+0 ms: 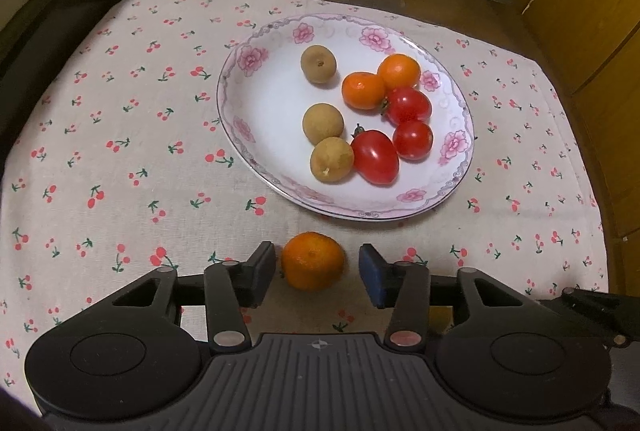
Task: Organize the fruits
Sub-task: 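Grasp the orange with the left tool while the right tool grasps the tan fruit, then lift and carry the orange and tan fruit over the bowl with both tools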
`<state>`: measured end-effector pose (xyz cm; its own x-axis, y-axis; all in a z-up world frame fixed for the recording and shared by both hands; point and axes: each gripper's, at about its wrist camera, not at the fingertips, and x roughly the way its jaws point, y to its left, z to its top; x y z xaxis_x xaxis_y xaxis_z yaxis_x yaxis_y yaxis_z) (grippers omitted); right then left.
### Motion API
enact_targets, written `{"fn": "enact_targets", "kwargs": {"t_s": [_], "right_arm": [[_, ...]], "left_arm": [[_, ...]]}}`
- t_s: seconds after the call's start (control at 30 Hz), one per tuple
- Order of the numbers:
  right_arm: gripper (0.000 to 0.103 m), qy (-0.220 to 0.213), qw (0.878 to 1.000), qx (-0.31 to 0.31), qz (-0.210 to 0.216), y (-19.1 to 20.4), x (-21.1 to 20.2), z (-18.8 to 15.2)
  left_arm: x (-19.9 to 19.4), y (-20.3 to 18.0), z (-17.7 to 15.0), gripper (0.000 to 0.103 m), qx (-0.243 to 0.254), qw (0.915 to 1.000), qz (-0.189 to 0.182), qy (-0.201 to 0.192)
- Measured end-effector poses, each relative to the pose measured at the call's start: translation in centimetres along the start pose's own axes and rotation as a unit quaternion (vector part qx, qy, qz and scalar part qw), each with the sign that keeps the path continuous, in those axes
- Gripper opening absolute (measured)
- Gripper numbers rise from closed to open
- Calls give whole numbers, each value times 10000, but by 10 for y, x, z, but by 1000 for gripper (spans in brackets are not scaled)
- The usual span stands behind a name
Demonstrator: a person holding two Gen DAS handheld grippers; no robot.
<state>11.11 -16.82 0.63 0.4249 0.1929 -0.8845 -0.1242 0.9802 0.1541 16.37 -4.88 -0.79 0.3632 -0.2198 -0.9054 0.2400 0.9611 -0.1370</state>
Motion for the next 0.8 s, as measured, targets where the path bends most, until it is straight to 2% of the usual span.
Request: {"fn": "enact_targets", "kwargs": {"t_s": [0.1, 0.17, 0.8], "right_arm": [[36, 77, 9999, -53, -46, 0, 3, -1], [28, 101, 9999, -56, -57, -1, 4, -1], [28, -248, 9997, 67, 43, -1, -17, 8]], "left_arm": [[2, 0, -1, 42, 37, 10000, 37, 41], [1, -1, -2, 42, 98, 9999, 75, 18], [-27, 0, -6, 42, 113, 9997, -3, -198]]}}
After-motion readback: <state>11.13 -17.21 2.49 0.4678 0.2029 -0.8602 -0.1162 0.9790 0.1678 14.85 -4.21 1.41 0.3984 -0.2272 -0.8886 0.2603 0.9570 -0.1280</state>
